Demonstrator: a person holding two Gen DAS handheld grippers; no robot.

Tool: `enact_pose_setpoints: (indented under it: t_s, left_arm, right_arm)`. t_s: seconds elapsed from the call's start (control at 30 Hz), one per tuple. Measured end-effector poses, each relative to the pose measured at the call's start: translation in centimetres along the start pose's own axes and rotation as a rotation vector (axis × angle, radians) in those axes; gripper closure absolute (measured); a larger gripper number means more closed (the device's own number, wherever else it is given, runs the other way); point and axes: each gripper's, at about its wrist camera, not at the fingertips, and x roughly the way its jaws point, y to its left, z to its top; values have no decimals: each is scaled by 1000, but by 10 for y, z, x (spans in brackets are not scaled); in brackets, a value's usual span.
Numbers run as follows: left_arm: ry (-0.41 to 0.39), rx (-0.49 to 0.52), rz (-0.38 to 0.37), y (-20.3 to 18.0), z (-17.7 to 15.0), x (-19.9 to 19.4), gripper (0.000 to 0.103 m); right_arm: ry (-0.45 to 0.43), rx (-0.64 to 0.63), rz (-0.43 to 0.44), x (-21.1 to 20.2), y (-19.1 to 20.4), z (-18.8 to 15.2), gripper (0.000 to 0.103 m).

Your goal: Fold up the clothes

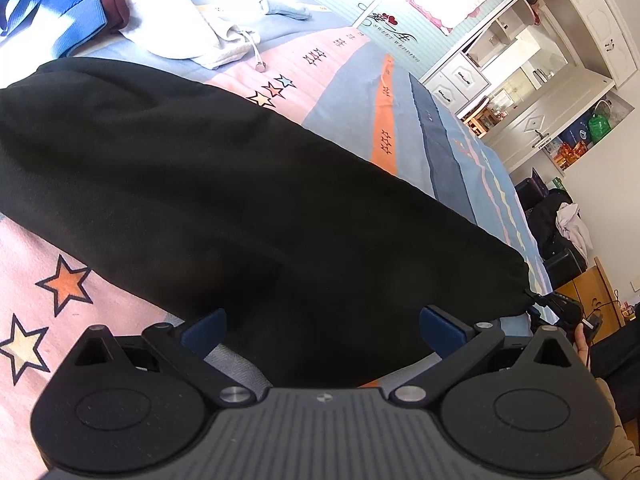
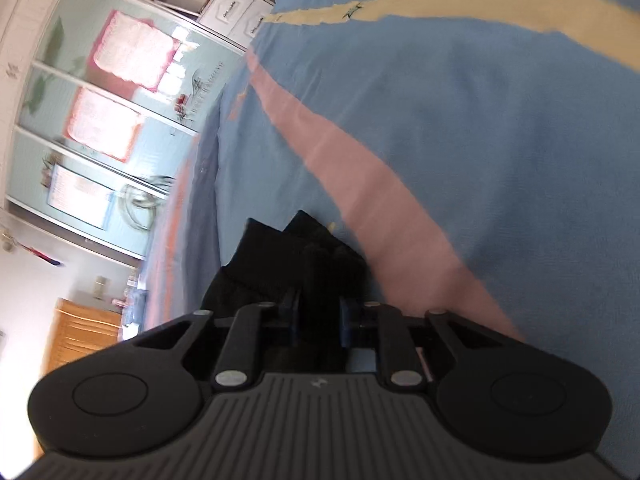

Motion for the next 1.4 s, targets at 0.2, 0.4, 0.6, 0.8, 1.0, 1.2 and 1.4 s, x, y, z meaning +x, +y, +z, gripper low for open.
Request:
enact_pose_setpoints:
  t_s: [0.2, 0.4, 0.6, 0.8, 1.0, 1.2, 1.4]
  left_arm:
    - [-9, -9, 6, 2, 1, -3, 1]
    - [-18, -18, 13, 4, 2, -7, 1]
    - [-64, -35, 12, 10, 6, -23, 1]
    - [-101, -85, 17, 32, 3, -44, 1]
    - [-95, -137, -24, 53, 0, -50, 1]
    - [-86, -113, -53, 64, -2, -56, 1]
    - [-116, -103, -67, 80, -4, -69, 1]
  right_arm:
    - [-6, -15, 37, 2, 2, -4, 73]
    - [-50, -92, -2, -1, 15, -11, 82]
    - [-113, -70, 10, -11, 29, -18, 87]
    - [-133, -53, 85, -30, 61, -30, 87]
    - [-69, -137, 178, -38, 115, -64, 87]
    - [106, -304, 286, -25, 186, -145, 87]
    - [310, -485, 317, 9, 229, -250, 87]
